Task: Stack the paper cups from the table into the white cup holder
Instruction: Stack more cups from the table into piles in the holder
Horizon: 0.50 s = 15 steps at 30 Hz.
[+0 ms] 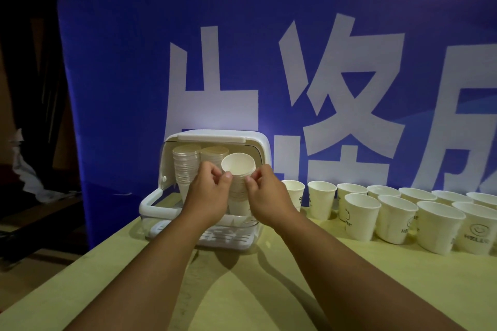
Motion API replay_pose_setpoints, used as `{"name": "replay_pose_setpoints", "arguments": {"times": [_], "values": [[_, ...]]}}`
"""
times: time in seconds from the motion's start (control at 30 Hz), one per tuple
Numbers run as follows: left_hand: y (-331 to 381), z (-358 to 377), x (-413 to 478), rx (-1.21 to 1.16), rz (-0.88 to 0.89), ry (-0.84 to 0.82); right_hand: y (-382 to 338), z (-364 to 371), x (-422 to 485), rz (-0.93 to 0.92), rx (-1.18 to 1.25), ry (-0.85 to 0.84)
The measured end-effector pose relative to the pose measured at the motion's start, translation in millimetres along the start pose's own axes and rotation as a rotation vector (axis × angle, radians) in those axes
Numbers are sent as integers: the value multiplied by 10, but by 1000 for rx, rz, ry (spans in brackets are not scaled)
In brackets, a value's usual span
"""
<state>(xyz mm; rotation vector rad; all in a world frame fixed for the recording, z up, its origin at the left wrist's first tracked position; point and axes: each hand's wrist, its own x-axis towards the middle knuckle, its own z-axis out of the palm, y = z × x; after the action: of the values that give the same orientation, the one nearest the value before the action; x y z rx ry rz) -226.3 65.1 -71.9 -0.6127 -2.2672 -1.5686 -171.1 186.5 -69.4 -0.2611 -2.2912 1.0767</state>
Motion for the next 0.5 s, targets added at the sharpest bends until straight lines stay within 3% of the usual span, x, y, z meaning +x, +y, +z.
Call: {"name": "replay_pose_setpoints", "arguments": {"times": [0.27, 0.5], "values": [[-21, 25, -46, 138, 42, -172, 52, 20, 2, -2, -69, -57], [-2, 43, -84, 171, 63, -65, 87, -18, 8, 11, -82, 1]]}}
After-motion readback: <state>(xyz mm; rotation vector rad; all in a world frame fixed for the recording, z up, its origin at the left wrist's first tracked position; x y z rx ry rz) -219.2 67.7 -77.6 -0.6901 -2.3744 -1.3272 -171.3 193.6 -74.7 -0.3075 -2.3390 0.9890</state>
